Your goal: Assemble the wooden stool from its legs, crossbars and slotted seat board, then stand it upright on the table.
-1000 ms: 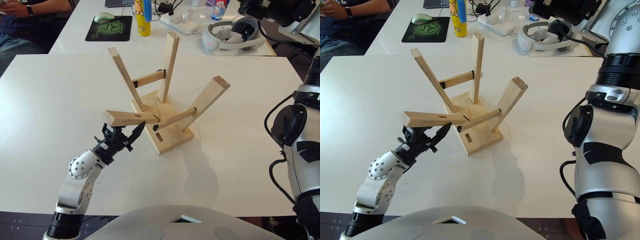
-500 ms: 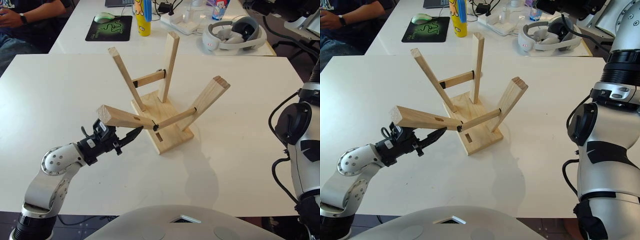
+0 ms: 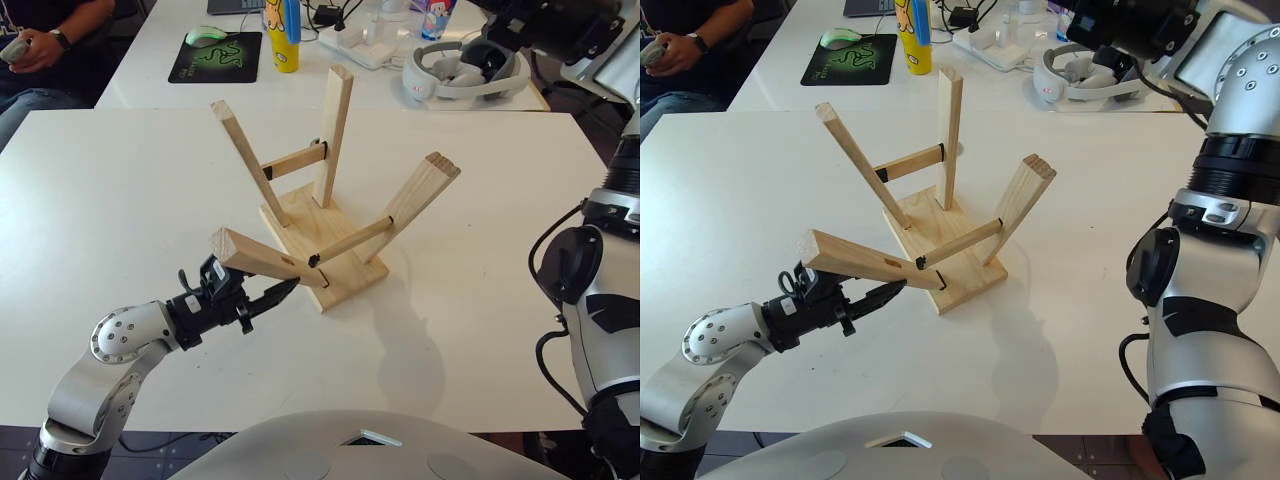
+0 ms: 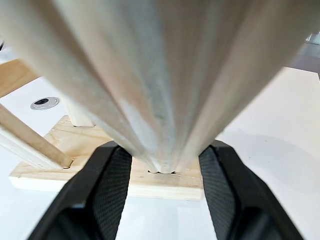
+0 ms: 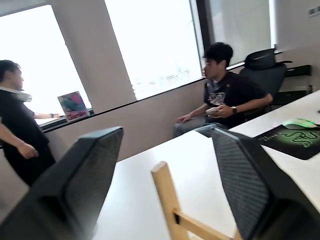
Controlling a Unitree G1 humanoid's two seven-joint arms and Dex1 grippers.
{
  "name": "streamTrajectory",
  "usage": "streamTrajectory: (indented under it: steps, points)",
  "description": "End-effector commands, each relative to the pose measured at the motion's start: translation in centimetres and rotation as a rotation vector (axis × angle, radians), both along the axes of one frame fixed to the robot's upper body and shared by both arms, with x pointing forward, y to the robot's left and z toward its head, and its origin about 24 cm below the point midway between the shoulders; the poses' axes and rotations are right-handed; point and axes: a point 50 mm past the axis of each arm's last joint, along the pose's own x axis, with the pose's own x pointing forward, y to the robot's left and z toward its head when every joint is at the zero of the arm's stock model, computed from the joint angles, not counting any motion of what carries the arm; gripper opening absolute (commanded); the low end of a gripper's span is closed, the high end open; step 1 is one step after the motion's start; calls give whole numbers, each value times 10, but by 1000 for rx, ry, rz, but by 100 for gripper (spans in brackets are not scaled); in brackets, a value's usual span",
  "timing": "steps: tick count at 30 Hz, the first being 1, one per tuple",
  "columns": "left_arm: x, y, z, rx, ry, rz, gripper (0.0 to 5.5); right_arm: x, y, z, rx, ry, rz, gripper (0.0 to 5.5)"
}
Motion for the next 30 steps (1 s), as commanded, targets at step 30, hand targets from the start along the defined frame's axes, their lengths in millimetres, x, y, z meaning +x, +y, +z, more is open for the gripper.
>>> streamTrajectory:
  steps: [30]
  points:
    - [15,17,2,139,-25,-25,204,-48,-9,-133,-217,-12,-545,326]
